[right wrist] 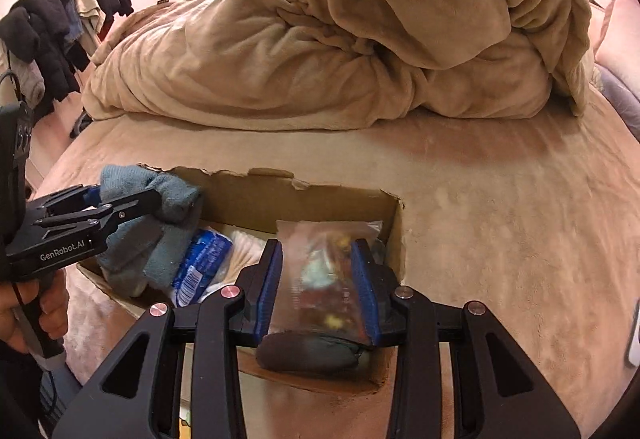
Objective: Organize objects
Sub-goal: 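Drop the gloves into the box with the left gripper while the right drops the fruit bag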
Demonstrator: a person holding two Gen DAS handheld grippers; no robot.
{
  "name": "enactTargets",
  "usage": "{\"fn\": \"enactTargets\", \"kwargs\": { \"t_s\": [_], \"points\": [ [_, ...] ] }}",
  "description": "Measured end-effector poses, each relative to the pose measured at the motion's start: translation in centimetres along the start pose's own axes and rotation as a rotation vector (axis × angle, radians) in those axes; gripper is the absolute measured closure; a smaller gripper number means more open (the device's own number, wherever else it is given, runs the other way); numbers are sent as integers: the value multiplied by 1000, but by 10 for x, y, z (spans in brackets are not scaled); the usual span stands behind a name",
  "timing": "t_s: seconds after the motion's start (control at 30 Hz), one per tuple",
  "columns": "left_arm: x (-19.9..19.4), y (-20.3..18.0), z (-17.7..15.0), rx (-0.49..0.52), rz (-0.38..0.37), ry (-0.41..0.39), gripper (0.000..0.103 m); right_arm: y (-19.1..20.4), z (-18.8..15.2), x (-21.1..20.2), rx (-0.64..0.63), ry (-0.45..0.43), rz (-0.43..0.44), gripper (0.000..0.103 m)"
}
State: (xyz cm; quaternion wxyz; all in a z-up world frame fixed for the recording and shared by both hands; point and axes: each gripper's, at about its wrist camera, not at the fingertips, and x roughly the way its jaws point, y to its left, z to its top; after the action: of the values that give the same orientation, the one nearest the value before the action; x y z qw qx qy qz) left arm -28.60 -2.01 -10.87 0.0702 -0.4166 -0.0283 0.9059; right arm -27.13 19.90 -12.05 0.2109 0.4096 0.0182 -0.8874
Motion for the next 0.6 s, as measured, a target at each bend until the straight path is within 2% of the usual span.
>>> {"fn": "enactTargets", "kwargs": {
  "t_s": [0.1, 0.2, 0.3, 0.4, 0.5, 0.6],
  "points": [
    [-10, -2, -1, -10, 0, -5, 36, 0, 0, -4, 4, -4, -5, 64],
    [-25, -2, -3, -18, -2, -21, 34, 3, -1, -14, 8, -17, -4, 57],
    [-45, -2, -6, -30, -12, -43, 25, 7, -1, -27, 9, -30, -3, 51],
    [-71, -2, -9, -39, -15, -73, 24, 12, -1, -42, 9, -47, -5, 46],
    [-94, -4, -14, -56, -31, -90, 24, 17, -3, -59, 11, -67, -12, 36],
    [-117, -9, -21, -63, -38, -111, 24, 20, -6, -78, 24, -87, -15, 35]
  ]
}}
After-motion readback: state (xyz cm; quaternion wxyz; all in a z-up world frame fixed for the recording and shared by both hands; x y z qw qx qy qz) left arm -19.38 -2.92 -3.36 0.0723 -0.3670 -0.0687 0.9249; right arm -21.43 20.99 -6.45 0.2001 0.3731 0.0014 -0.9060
